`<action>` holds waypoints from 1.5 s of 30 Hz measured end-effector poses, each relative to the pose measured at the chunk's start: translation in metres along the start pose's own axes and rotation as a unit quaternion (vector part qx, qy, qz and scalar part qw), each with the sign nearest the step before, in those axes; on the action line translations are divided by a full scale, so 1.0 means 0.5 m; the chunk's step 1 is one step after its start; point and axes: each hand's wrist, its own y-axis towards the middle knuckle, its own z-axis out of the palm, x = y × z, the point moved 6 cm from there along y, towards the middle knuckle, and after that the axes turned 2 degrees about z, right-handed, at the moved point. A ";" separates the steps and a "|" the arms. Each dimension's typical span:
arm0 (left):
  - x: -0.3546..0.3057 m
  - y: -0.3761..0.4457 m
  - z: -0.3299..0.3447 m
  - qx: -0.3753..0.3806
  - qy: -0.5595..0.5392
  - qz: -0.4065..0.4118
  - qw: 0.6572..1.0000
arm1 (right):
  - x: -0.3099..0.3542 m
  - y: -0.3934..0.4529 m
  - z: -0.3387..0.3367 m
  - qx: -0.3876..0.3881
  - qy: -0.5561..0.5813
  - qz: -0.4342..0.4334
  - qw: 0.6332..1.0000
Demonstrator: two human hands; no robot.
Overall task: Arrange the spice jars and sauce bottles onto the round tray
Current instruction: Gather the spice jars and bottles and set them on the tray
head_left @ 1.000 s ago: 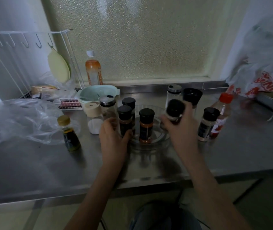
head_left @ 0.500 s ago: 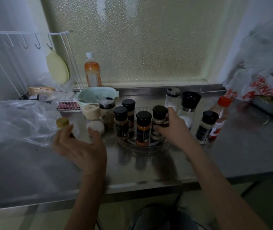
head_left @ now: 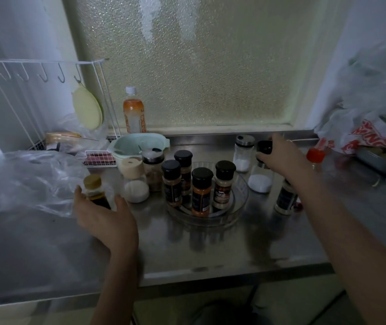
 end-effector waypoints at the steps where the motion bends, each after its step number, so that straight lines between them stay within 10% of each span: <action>1: 0.012 0.004 0.005 0.002 0.002 -0.032 0.999 | 0.000 0.003 0.004 0.010 0.013 0.003 1.000; 4: 0.036 0.011 0.012 0.011 0.016 -0.082 0.996 | 0.005 -0.005 -0.006 -0.013 0.072 -0.008 0.997; 12: -0.083 -0.058 0.008 0.094 -0.174 0.088 0.976 | 0.053 -0.085 -0.068 -0.145 0.213 -0.089 0.962; 23: -0.115 -0.113 0.111 0.332 -0.081 0.193 0.920 | 0.094 -0.086 0.014 -0.057 0.293 -0.110 0.948; 35: -0.198 0.043 0.107 0.233 -0.026 0.225 0.946 | 0.069 0.031 -0.002 -0.063 0.241 -0.057 0.967; 40: -0.195 0.105 0.261 0.413 0.164 0.201 0.873 | 0.057 0.125 0.108 0.111 0.180 -0.025 0.977; 45: -0.153 0.110 0.321 0.514 0.236 0.173 0.807 | 0.048 0.151 0.127 0.042 0.180 -0.048 0.982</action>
